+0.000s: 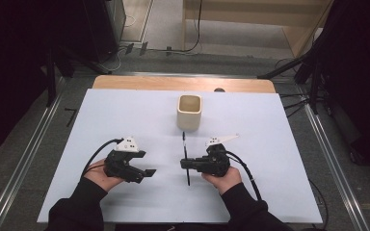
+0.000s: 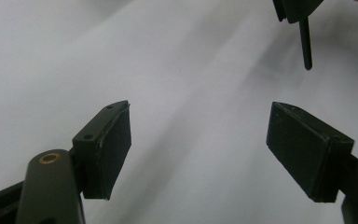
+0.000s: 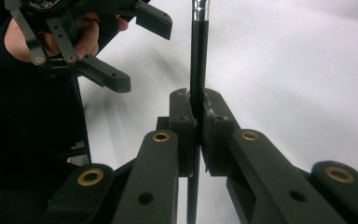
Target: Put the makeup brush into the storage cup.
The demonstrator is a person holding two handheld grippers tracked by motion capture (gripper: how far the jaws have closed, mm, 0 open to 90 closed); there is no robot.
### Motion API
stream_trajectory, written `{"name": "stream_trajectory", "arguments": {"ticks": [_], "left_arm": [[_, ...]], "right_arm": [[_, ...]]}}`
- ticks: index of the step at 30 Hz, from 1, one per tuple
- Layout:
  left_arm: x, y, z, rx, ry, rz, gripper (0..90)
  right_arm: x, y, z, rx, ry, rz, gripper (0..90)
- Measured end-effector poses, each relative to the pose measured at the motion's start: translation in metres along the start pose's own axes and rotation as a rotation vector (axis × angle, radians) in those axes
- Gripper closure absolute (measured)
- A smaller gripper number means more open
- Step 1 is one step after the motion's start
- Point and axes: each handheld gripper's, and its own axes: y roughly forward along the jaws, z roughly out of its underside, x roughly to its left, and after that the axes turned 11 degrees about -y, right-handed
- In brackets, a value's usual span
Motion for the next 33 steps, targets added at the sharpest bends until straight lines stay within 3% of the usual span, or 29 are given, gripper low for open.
{"name": "stream_trajectory", "arguments": {"ticks": [19, 23, 33], "left_arm": [[0.017, -0.024, 0.025, -0.013, -0.074, -0.053, 23.0], [0.020, -0.027, 0.027, -0.027, -0.095, -0.046, 23.1], [0.019, -0.024, 0.027, -0.018, -0.094, -0.042, 23.1]], "right_arm": [[-0.005, -0.003, -0.002, -0.009, 0.007, 0.014, 85.6], [-0.006, -0.004, -0.003, -0.010, 0.002, 0.023, 85.5], [-0.013, -0.010, -0.007, -0.020, 0.006, 0.042, 85.6]]}}
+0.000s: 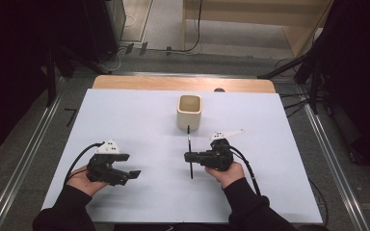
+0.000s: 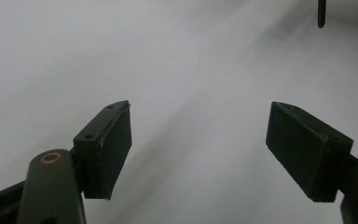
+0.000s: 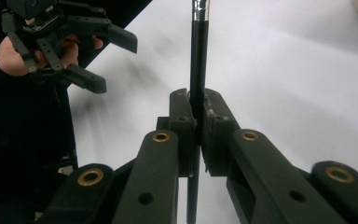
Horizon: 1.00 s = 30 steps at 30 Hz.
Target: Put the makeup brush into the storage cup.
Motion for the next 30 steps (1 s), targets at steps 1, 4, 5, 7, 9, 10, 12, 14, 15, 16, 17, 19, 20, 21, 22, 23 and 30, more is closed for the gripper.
{"name": "stream_trajectory", "arguments": {"ticks": [1, 4, 5, 7, 9, 10, 12, 14, 15, 16, 17, 19, 20, 21, 22, 23, 30], "left_arm": [[0.000, 0.000, 0.000, 0.000, -0.001, 0.001, 23.1], [-0.001, 0.000, 0.000, 0.000, 0.002, 0.002, 23.1], [-0.001, 0.000, 0.001, 0.001, 0.002, 0.001, 23.1], [0.000, 0.000, 0.001, -0.001, -0.001, 0.005, 23.1], [-0.001, -0.001, 0.001, -0.002, -0.003, 0.003, 23.2], [-0.001, -0.001, 0.002, -0.004, -0.002, 0.000, 23.3], [-0.001, -0.002, 0.002, -0.005, -0.001, 0.001, 23.5], [-0.001, -0.002, 0.002, -0.009, -0.003, 0.004, 23.6], [-0.001, -0.002, 0.002, -0.008, -0.005, 0.006, 23.6], [-0.001, -0.002, 0.002, -0.007, -0.004, 0.004, 23.6], [-0.001, -0.002, 0.002, -0.006, -0.004, 0.004, 23.6], [-0.001, -0.001, 0.002, -0.003, -0.004, 0.006, 23.6], [-0.002, -0.001, 0.002, -0.002, -0.004, 0.007, 23.6], [-0.002, -0.001, 0.002, 0.000, -0.003, 0.007, 23.6], [-0.002, -0.001, 0.002, 0.000, -0.005, 0.007, 23.6], [-0.002, -0.001, 0.003, 0.001, -0.003, 0.005, 23.7], [-0.002, 0.000, 0.003, 0.003, -0.004, 0.009, 23.7]], "right_arm": [[-0.001, 0.000, -0.001, 0.005, -0.004, 0.003, 85.6], [-0.002, -0.002, -0.004, 0.000, -0.013, 0.010, 85.5], [-0.002, -0.003, -0.004, 0.001, -0.011, 0.011, 85.5], [-0.003, -0.003, -0.005, 0.003, -0.015, 0.015, 85.5], [-0.005, -0.004, -0.006, 0.007, -0.018, 0.019, 85.5], [-0.006, -0.004, -0.007, 0.008, -0.020, 0.025, 85.5], [-0.007, -0.005, -0.008, 0.006, -0.022, 0.028, 85.5], [-0.009, -0.006, -0.008, 0.000, -0.019, 0.032, 85.5], [-0.009, -0.007, -0.008, -0.005, -0.020, 0.033, 85.5], [-0.009, -0.008, -0.009, -0.009, -0.023, 0.034, 85.5], [-0.009, -0.009, -0.009, -0.010, -0.024, 0.035, 85.5], [-0.009, -0.009, -0.010, -0.012, -0.024, 0.037, 85.5], [-0.010, -0.009, -0.012, -0.002, -0.027, 0.038, 85.5], [-0.010, -0.009, -0.013, -0.004, -0.032, 0.044, 85.5], [-0.010, -0.009, -0.013, -0.008, -0.032, 0.043, 85.5], [-0.011, -0.010, -0.013, -0.007, -0.033, 0.043, 85.5], [-0.016, -0.009, -0.017, 0.003, -0.039, 0.059, 85.5]]}}
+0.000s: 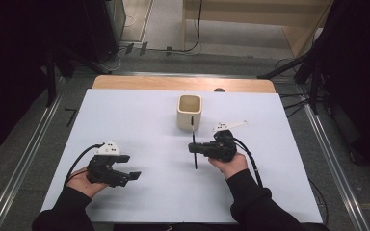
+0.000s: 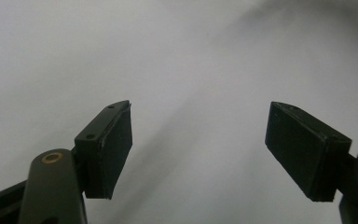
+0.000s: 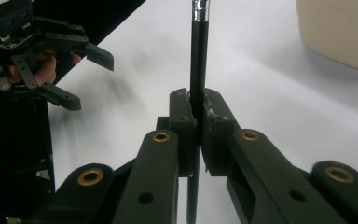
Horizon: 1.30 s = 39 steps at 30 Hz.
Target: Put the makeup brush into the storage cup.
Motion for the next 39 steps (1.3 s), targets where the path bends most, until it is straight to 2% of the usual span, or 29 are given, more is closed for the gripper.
{"name": "stream_trajectory", "arguments": {"ticks": [2, 4, 7, 11, 19, 21, 26, 39], "left_arm": [[0.000, 0.000, 0.000, 0.001, 0.001, 0.000, 23.7], [0.001, 0.000, 0.000, 0.001, -0.001, 0.002, 23.7], [0.001, 0.000, 0.000, 0.000, -0.005, 0.002, 23.7], [0.001, 0.000, 0.000, 0.000, -0.003, 0.001, 23.7], [0.001, 0.000, 0.000, 0.001, -0.004, 0.005, 23.7], [0.001, 0.000, 0.000, 0.002, -0.004, 0.005, 23.7], [0.002, 0.000, 0.000, -0.001, -0.007, 0.006, 23.7], [0.002, 0.002, 0.000, 0.003, -0.005, 0.008, 23.7]], "right_arm": [[-0.002, 0.001, -0.001, -0.008, -0.005, 0.003, 85.5], [-0.004, 0.002, -0.002, -0.017, 0.014, -0.011, 85.5], [-0.005, 0.003, -0.005, -0.002, -0.002, 0.002, 85.5], [-0.008, 0.004, -0.012, -0.014, -0.014, 0.007, 85.5], [-0.019, 0.007, -0.022, -0.025, -0.002, 0.018, 85.7], [-0.019, 0.008, -0.025, -0.013, 0.000, 0.020, 85.7], [-0.020, 0.003, -0.034, -0.036, -0.015, 0.026, 85.6], [-0.028, -0.007, -0.062, -0.054, -0.019, 0.035, 85.6]]}}
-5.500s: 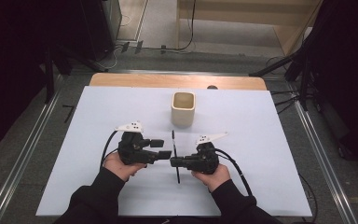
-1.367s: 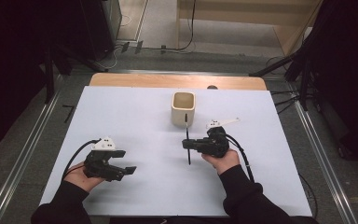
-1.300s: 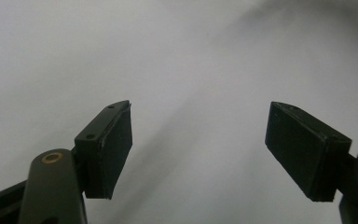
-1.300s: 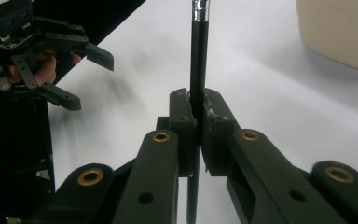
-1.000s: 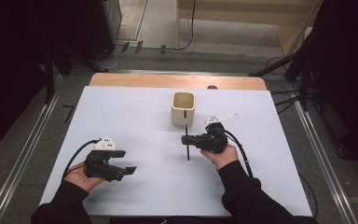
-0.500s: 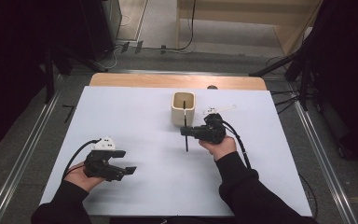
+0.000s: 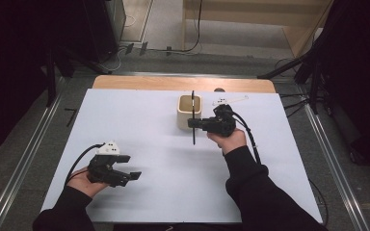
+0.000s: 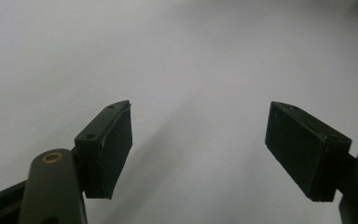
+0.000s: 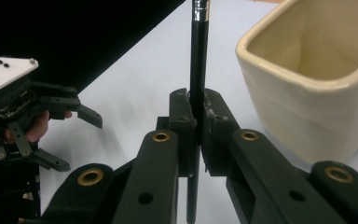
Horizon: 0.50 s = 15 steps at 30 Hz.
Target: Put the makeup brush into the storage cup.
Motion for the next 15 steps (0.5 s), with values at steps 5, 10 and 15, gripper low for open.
{"name": "stream_trajectory", "arguments": {"ticks": [5, 10, 15], "left_arm": [[0.000, 0.000, 0.000, 0.001, -0.001, 0.003, 23.8], [0.000, 0.001, 0.000, 0.002, -0.005, 0.005, 23.8], [-0.001, 0.001, 0.000, 0.004, -0.001, 0.008, 23.7]], "right_arm": [[-0.005, -0.005, -0.013, -0.011, 0.003, 0.013, 85.6], [-0.008, -0.010, -0.026, -0.018, 0.001, 0.023, 85.6], [-0.011, -0.013, -0.041, -0.027, -0.014, 0.044, 85.6]]}}
